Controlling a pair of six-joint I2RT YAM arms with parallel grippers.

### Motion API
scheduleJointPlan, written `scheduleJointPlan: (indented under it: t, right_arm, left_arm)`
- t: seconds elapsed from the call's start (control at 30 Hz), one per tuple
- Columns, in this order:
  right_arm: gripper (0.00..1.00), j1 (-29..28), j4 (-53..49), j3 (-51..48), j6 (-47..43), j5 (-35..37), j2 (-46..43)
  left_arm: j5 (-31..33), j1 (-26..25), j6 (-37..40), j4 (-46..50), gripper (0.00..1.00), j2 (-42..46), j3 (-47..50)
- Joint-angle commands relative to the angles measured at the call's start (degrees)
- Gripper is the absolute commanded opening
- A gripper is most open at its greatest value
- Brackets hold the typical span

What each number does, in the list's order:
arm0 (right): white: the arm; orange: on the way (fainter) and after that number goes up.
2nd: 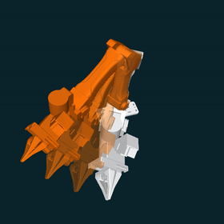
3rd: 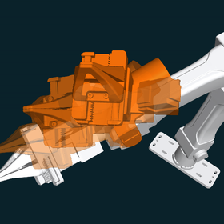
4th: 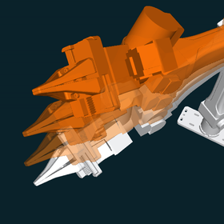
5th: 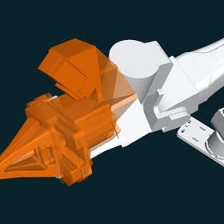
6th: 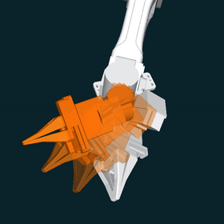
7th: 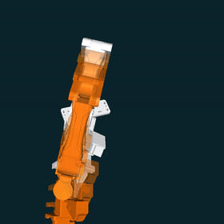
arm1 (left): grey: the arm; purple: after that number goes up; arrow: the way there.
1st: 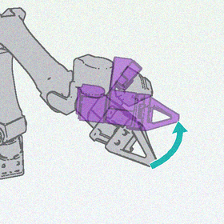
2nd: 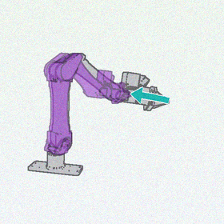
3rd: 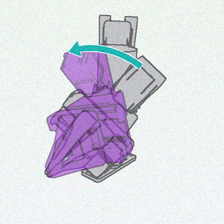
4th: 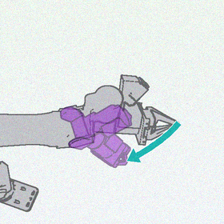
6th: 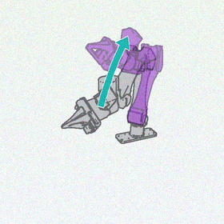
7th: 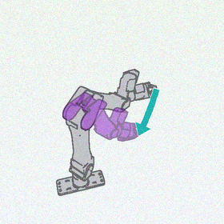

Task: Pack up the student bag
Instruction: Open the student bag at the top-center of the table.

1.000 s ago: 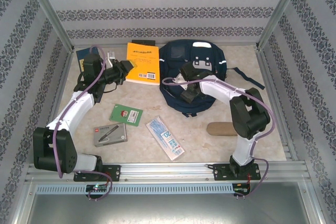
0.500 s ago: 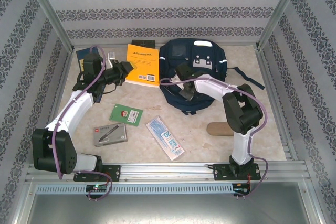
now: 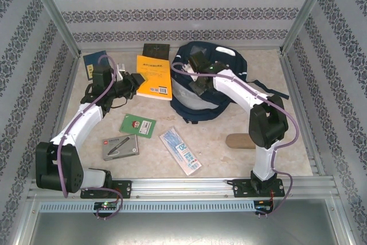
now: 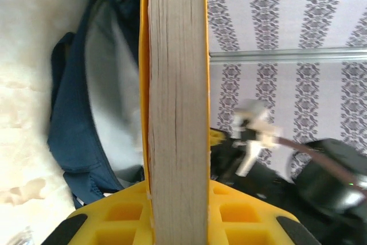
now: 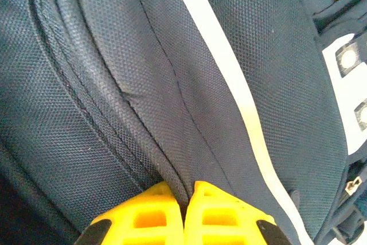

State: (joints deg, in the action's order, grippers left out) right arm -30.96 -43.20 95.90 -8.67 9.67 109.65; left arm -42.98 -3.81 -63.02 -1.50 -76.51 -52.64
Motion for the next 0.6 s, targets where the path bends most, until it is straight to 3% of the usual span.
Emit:
scheduleJointPlan:
  t: [0.0,0.2,0.57]
  right_arm:
    - [0.00,0.6,-5.4,6.6,6.7,-3.1,-2.2]
    - [0.00,3.8,-11.3,17.4,13.4,-10.3,1.0]
    - [0.00,5.9,-16.0,30.5,23.3,-22.5,5.8]
  left_arm:
    - [3.6,-0.6,-1.1,-7.8,0.00,2.1,3.0]
    - [9.8,-3.1,-5.4,-15.5,0.00,0.2,8.2]
    - [23.7,-16.3,-7.1,-22.5,0.00,-7.8,4.6]
